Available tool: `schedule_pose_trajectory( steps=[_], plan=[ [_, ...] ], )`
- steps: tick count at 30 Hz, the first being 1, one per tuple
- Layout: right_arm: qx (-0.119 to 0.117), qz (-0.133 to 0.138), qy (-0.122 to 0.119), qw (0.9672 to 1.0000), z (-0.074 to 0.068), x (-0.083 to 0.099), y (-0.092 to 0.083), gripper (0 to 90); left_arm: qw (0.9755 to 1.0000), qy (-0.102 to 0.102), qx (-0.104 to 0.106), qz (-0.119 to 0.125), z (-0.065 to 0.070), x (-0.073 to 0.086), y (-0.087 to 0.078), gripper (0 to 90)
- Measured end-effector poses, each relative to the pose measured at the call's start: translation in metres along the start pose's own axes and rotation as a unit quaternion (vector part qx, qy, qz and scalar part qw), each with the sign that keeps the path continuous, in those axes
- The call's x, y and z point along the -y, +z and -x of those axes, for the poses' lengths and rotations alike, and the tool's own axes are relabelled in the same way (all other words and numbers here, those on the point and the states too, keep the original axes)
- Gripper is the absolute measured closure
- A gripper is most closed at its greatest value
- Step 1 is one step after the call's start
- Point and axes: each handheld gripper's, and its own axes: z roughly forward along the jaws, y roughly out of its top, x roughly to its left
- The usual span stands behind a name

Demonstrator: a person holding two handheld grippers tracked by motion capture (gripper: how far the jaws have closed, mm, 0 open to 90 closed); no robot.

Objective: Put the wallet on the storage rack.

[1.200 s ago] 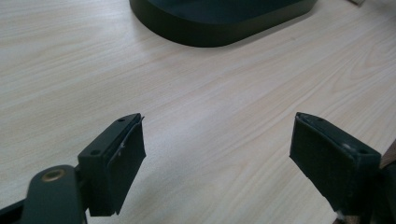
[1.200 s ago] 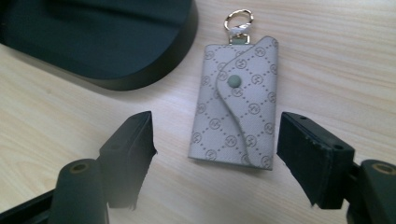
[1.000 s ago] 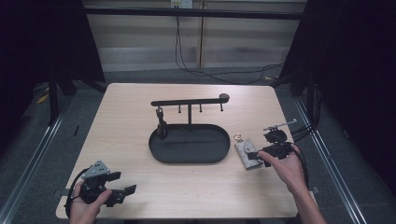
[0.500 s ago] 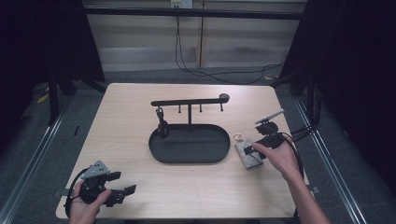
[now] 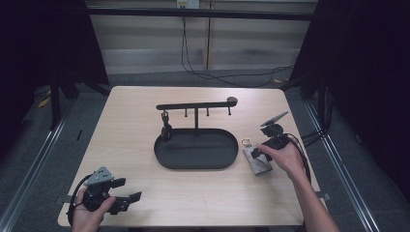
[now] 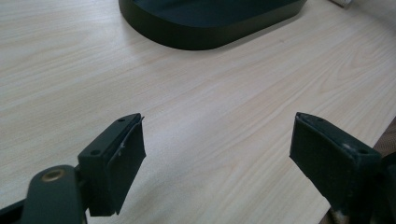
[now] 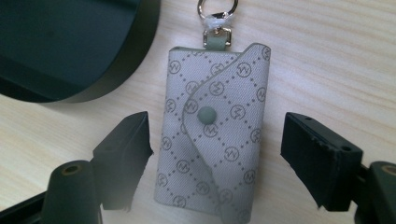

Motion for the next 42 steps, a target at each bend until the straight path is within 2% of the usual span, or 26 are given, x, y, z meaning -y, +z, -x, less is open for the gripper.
schedule_pose_trajectory(
  steps=[11,20,29,42],
  plan=[
    [0.016,-0.03,-0.006,0.9994,-0.001,-0.008,0.02,22.3,1.0,-0.004,-0.004,0.0,-0.001,0.0,-0.001,17.8],
    [0.022,-0.038,-0.008,0.999,-0.003,-0.01,0.029,23.2,1.0,-0.002,-0.001,-0.002,-0.002,0.0,0.0,17.8],
    [0.038,-0.06,-0.01,0.9974,-0.01,-0.012,0.04,24.4,1.0,-0.005,-0.001,0.0,-0.003,0.001,0.0,17.9],
    [0.043,-0.064,0.007,0.997,-0.011,-0.013,0.036,32.5,1.0,-0.005,-0.004,-0.001,-0.004,0.001,0.0,17.9]
  ],
)
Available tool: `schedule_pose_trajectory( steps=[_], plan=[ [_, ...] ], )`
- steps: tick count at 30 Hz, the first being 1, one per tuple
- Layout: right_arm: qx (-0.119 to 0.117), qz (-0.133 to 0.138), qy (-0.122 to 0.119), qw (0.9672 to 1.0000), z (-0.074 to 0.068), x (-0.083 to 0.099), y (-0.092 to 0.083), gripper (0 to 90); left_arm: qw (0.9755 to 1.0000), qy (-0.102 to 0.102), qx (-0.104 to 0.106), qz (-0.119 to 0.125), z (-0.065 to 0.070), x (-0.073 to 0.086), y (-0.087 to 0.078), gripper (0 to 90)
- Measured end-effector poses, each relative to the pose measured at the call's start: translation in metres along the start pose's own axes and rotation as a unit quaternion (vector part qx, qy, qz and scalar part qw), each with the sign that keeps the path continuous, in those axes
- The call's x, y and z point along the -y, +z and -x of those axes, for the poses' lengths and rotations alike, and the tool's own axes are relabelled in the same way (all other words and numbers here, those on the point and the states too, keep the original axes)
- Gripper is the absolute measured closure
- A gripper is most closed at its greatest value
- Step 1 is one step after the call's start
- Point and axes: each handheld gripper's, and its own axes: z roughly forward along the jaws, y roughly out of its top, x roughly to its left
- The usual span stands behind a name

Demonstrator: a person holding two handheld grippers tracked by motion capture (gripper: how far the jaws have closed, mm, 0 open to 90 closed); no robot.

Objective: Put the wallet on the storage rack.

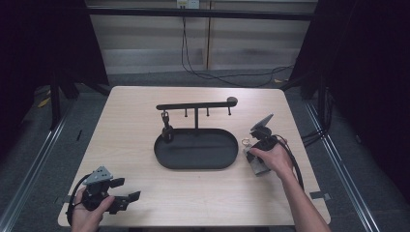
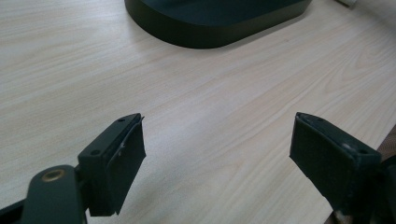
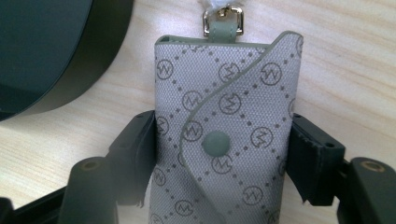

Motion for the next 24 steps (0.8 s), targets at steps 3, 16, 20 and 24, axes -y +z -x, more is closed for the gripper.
schedule_pose_trajectory(
  steps=[3,16,20,24],
  plan=[
    [-0.002,-0.004,0.003,1.0,0.001,0.0,-0.001,33.0,1.0,0.0,0.002,-0.001,0.0,0.0,0.0,17.9],
    [-0.021,-0.001,0.013,0.9997,0.006,0.003,-0.008,33.5,1.0,-0.005,0.002,-0.004,-0.002,-0.001,0.002,17.8],
    [-0.015,0.002,0.011,0.9998,0.006,0.002,-0.013,33.6,1.0,-0.005,0.003,-0.005,-0.002,-0.001,0.002,17.8],
    [-0.008,0.005,0.005,0.9999,0.004,-0.001,-0.021,33.6,1.0,-0.006,0.004,-0.003,-0.002,-0.001,0.002,17.8]
  ],
)
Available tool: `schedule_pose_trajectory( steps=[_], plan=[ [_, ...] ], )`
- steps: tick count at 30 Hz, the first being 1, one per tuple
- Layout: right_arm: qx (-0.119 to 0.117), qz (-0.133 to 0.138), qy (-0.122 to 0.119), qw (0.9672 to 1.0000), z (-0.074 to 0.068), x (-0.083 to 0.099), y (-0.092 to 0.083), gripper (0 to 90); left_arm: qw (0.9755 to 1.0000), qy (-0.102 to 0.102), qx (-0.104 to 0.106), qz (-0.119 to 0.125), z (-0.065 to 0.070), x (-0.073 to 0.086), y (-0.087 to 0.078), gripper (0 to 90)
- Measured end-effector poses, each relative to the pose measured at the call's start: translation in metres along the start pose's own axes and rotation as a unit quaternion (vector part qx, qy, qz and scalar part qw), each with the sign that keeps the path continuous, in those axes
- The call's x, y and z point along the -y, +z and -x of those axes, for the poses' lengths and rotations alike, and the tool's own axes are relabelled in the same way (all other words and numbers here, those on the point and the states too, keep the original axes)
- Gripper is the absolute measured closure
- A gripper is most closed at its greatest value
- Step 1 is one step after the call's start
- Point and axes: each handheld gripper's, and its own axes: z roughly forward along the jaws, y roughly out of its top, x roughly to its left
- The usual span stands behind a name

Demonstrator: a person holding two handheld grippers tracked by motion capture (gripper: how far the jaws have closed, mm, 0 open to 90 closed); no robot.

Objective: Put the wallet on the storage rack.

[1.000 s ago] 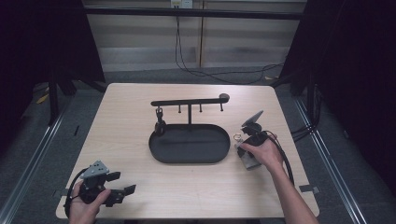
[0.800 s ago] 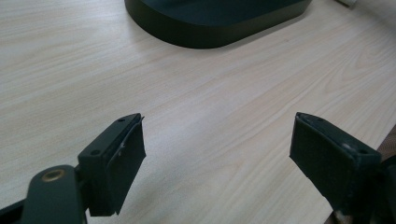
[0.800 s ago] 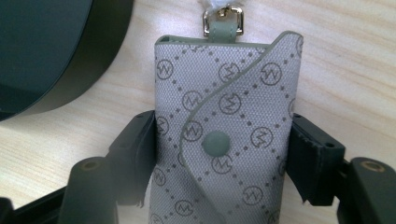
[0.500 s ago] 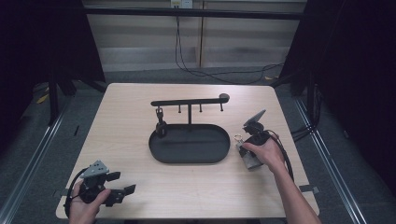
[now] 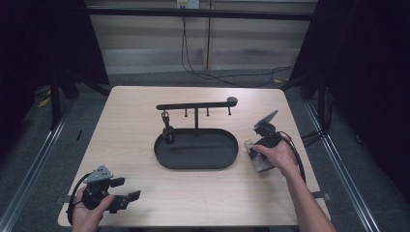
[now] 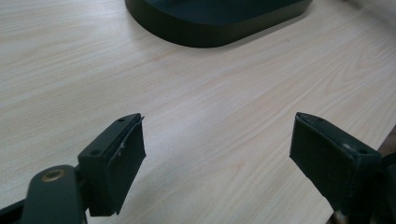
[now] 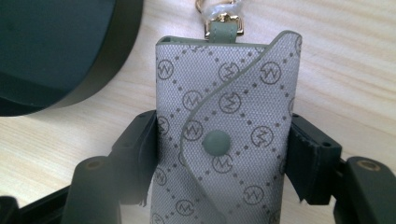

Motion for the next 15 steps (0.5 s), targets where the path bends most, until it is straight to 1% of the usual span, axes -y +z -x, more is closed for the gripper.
schedule_pose_trajectory(
  steps=[2,4,5,11,14,15],
  plan=[
    [-0.003,0.005,0.001,1.0,0.0,0.0,-0.002,33.6,1.0,0.0,0.002,0.0,-0.001,0.0,0.0,17.8],
    [0.0,0.003,-0.003,1.0,-0.002,0.0,-0.004,33.7,1.0,0.0,0.001,-0.002,-0.001,0.0,0.0,17.8],
    [-0.001,0.003,-0.001,1.0,-0.003,0.0,-0.005,33.6,1.0,0.0,0.001,-0.001,0.0,0.0,0.0,17.8],
    [0.0,0.011,-0.004,0.9999,-0.003,-0.002,-0.016,33.7,1.0,0.0,0.002,-0.001,-0.001,0.0,0.0,17.8],
    [-0.003,0.014,0.001,0.9999,-0.002,-0.002,-0.02,33.7,1.0,0.003,0.002,-0.002,0.0,0.0,0.0,17.8],
    [-0.004,0.015,0.0,0.9999,-0.002,-0.002,-0.021,33.7,1.0,0.001,0.003,-0.001,0.0,0.0,0.0,17.8]
  ],
)
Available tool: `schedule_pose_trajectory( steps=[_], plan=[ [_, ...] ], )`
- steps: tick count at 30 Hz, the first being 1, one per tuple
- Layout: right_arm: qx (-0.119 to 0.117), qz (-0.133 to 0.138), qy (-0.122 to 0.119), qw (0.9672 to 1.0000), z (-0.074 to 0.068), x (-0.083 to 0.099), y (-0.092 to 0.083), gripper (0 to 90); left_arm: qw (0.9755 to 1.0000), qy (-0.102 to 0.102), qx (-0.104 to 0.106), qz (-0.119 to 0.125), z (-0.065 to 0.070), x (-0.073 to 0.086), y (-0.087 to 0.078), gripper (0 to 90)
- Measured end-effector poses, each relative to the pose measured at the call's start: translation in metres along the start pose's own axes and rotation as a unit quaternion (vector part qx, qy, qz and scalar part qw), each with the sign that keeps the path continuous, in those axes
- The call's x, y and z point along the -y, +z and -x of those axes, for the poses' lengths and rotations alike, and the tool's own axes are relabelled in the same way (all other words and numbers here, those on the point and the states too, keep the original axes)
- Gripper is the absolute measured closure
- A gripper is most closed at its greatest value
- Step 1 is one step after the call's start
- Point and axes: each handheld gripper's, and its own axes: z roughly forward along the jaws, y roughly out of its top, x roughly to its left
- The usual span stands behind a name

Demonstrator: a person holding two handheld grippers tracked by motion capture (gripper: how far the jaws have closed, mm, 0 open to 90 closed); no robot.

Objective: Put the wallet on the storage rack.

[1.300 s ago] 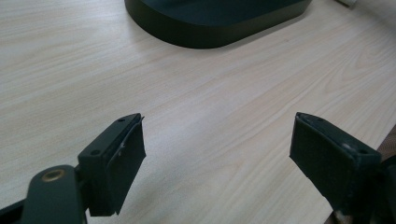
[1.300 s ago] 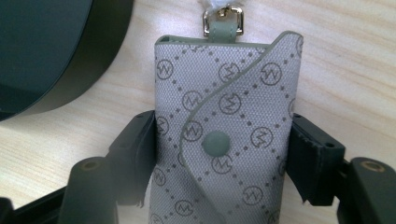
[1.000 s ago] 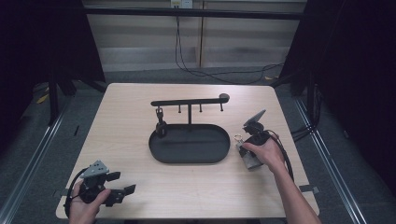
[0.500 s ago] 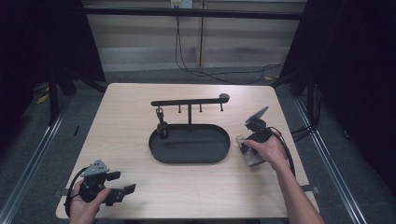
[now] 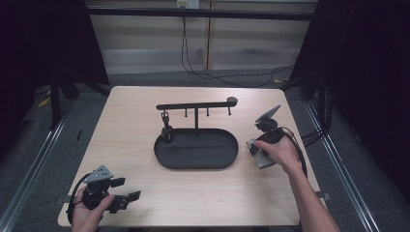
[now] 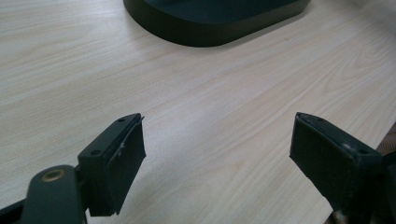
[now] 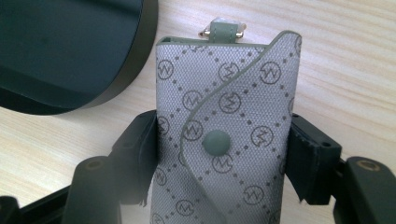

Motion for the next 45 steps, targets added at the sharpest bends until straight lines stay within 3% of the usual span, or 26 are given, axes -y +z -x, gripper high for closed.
schedule_pose_trajectory(
  steps=[15,20,27,37,45],
  plan=[
    [0.007,0.011,0.002,0.9999,0.002,-0.001,-0.021,33.7,1.0,0.0,0.002,-0.003,-0.001,0.0,0.0,17.8],
    [0.018,0.011,-0.003,0.9998,-0.001,-0.004,-0.03,33.7,1.0,-0.001,0.003,-0.004,-0.001,0.0,0.001,17.8],
    [0.016,0.02,-0.007,0.9996,-0.006,-0.009,-0.047,33.7,1.0,-0.001,0.001,-0.003,-0.002,0.0,0.0,17.8],
    [-0.021,0.035,-0.008,0.9991,-0.015,-0.015,-0.056,33.7,1.0,-0.002,0.004,-0.006,-0.001,0.0,0.001,17.8],
    [-0.051,0.053,-0.015,0.9972,-0.026,-0.021,-0.052,33.8,1.0,-0.003,0.003,-0.007,-0.002,0.0,0.001,17.9]
  ],
)
